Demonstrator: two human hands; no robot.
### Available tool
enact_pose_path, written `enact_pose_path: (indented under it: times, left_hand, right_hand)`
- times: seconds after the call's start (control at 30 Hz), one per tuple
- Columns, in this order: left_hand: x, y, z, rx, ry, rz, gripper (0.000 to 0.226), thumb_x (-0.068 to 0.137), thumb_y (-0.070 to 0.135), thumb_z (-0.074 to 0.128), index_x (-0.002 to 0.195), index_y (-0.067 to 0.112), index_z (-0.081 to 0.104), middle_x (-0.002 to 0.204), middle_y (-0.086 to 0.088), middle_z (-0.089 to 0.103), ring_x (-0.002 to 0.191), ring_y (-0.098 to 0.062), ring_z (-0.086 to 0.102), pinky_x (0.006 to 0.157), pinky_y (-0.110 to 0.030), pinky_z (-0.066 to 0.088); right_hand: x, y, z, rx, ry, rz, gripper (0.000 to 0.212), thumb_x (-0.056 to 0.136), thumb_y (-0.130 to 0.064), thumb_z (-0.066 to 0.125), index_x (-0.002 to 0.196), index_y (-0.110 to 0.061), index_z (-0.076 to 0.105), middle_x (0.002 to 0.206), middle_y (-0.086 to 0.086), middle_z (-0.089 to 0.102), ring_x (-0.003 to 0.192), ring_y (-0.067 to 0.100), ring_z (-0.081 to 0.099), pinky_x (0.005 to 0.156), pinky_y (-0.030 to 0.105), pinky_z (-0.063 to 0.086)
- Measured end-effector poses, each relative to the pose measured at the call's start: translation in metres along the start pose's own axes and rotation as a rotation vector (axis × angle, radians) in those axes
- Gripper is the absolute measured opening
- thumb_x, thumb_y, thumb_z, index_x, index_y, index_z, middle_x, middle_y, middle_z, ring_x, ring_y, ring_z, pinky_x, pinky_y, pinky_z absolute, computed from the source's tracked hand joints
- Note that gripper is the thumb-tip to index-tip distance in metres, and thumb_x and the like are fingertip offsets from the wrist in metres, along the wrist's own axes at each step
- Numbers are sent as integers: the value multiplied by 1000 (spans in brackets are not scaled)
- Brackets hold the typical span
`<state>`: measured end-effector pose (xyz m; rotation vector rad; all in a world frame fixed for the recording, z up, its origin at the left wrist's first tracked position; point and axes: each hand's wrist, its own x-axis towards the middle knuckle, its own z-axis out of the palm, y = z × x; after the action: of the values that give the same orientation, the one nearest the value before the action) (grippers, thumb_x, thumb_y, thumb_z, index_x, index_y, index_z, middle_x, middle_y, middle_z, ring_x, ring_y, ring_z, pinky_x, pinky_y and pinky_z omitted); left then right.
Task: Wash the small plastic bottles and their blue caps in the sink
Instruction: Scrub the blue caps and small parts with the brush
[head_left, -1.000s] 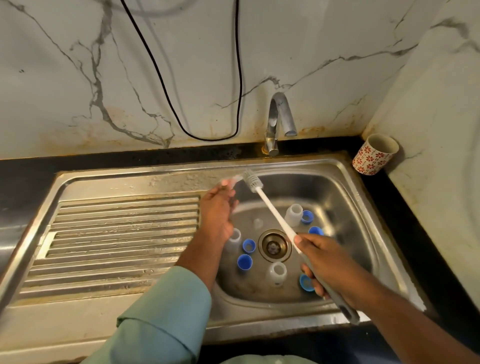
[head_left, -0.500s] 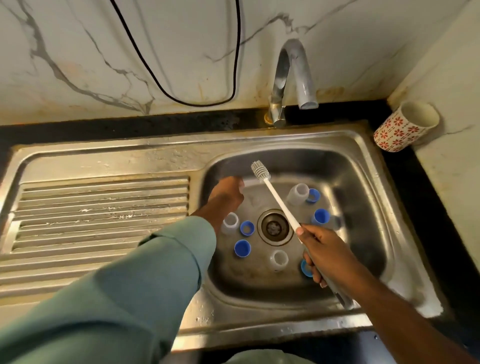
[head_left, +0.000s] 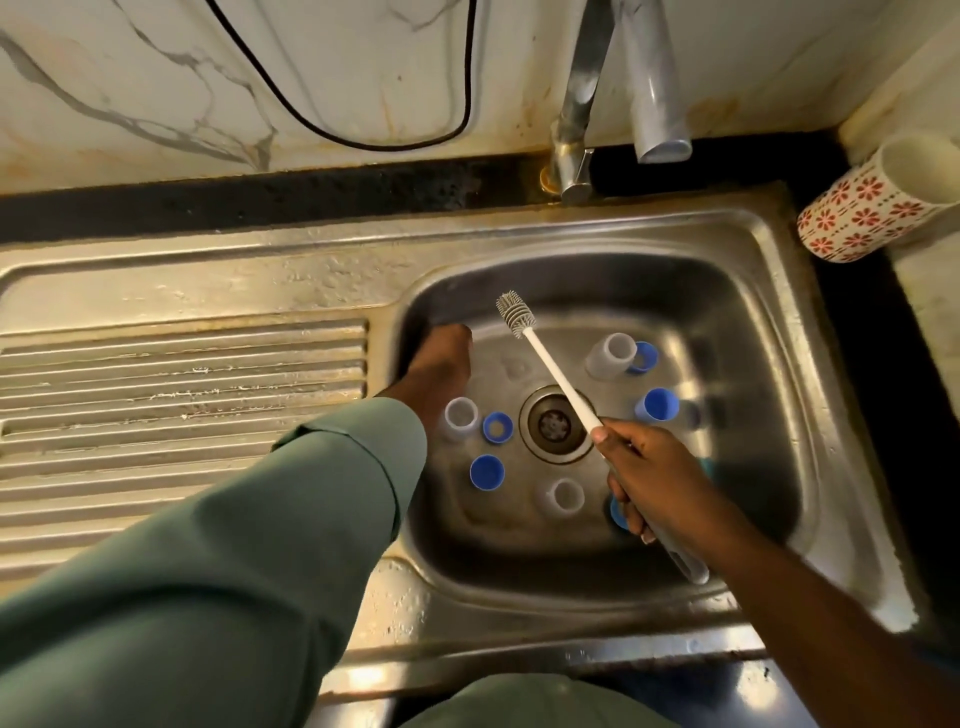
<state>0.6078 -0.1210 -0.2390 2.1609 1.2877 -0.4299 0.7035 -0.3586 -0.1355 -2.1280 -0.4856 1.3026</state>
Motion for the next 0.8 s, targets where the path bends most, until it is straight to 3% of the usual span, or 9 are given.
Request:
enact_pose_path:
  times: [0.1,0.23,0.37,0.47,0.63,0.8]
  left_hand:
    - [-19,9,-9,95,77,28,33,98,4,45,127,7,60,125,-13,60,116,-29,57,94,-34,47]
    - [-57,34,-4,276,111,231,32,93,10,53,123,16,62,125,-9,61,115,-30,57,94,-40,47]
    - [-69,53,21,502,11,342,25,87,12,58,111,18,64,120,-6,64,116,-29,55,100,-39,37]
    - [-71,57,39,575,-10,326,26,91,14,56,115,17,63,122,-8,62,118,-31,54,103,-41,35]
    - [-75,30,41,636,45,152,40,89,28,64,128,21,58,138,-10,45,129,-34,39,103,-44,36]
    - [-79,7,45,615,1,154,45,89,16,62,133,20,51,143,-12,36,131,-35,36,105,-46,37]
  right_hand:
    - [-12,2,-2,17,5,-15,23,101,-38,46,118,-30,59,62,7,55,41,18,49,37,25,43]
    - [-32,8,-5,41,30,-45,23,101,-38,46,118,-34,59,61,6,54,40,15,48,38,24,41]
    - [-48,12,-15,65,83,-48,22,101,-41,45,117,-38,59,62,6,57,40,14,49,40,24,43]
    - [-59,18,-22,78,109,-70,17,101,-40,45,111,-41,59,59,5,56,41,15,49,43,27,44]
    - [-69,27,-23,82,113,-69,16,100,-41,46,111,-43,58,65,7,56,41,13,49,42,26,45]
    - [-65,28,-26,108,115,-70,20,100,-40,47,115,-37,59,64,6,56,39,12,47,40,25,44]
